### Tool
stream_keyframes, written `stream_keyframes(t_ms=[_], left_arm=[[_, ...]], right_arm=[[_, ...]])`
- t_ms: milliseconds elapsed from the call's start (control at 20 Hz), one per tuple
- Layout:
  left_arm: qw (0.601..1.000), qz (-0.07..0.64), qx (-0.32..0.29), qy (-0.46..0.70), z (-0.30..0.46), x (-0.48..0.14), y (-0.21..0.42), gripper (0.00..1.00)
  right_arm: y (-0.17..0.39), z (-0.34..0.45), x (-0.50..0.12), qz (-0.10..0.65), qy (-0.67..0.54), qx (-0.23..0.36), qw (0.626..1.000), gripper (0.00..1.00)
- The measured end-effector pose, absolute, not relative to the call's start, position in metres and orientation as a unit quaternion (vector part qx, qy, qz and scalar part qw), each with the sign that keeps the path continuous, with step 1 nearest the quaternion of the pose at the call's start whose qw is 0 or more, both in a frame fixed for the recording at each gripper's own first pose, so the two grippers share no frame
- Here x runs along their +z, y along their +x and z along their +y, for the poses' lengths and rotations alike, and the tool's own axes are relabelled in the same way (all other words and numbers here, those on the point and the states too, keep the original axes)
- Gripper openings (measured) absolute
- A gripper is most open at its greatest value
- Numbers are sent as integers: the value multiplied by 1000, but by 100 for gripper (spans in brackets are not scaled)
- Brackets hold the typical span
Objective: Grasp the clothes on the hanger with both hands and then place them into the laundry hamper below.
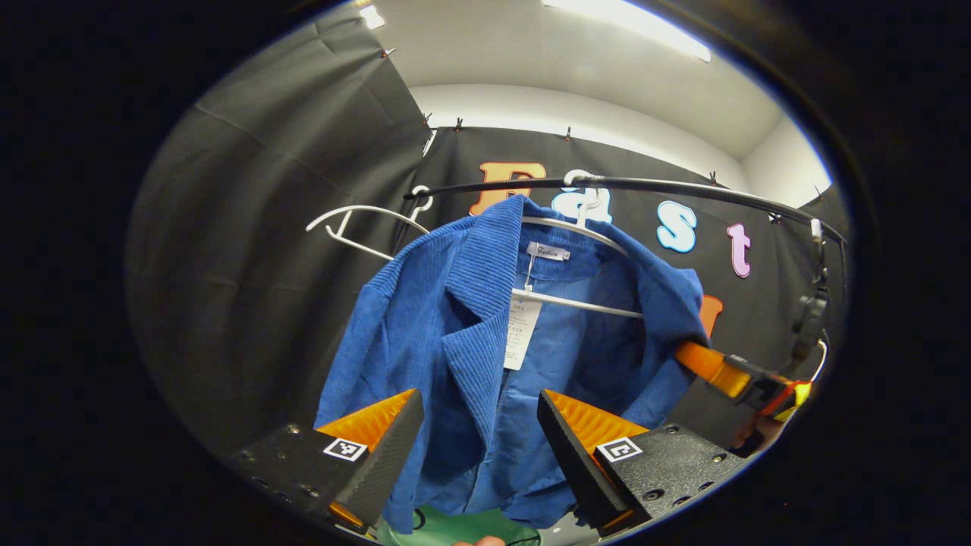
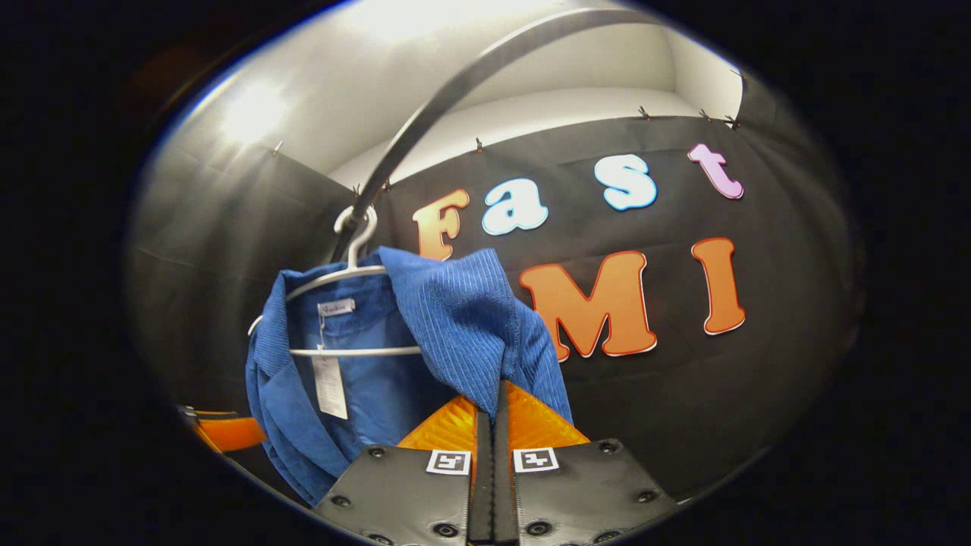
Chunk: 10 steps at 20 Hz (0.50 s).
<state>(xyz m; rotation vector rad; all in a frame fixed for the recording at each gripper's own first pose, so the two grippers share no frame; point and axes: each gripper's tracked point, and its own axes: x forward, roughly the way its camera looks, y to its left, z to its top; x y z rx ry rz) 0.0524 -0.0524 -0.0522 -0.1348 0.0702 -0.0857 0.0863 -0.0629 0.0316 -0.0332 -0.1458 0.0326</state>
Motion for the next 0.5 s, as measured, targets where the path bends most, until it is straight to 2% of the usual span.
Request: stream_keyframes(t_ms=[50, 300, 500], left_arm=[[997, 33, -34, -67, -52, -54, 60, 95], [997, 31, -21, -69, -66, -72, 115, 95], [998, 16, 31, -54, -55, -80, 136, 95]], right_arm=[[77, -62, 42, -86, -23, 18, 996, 7], [50, -48, 68, -118, -52, 36, 991, 7], [40, -24, 60, -111, -42, 59, 991, 7]])
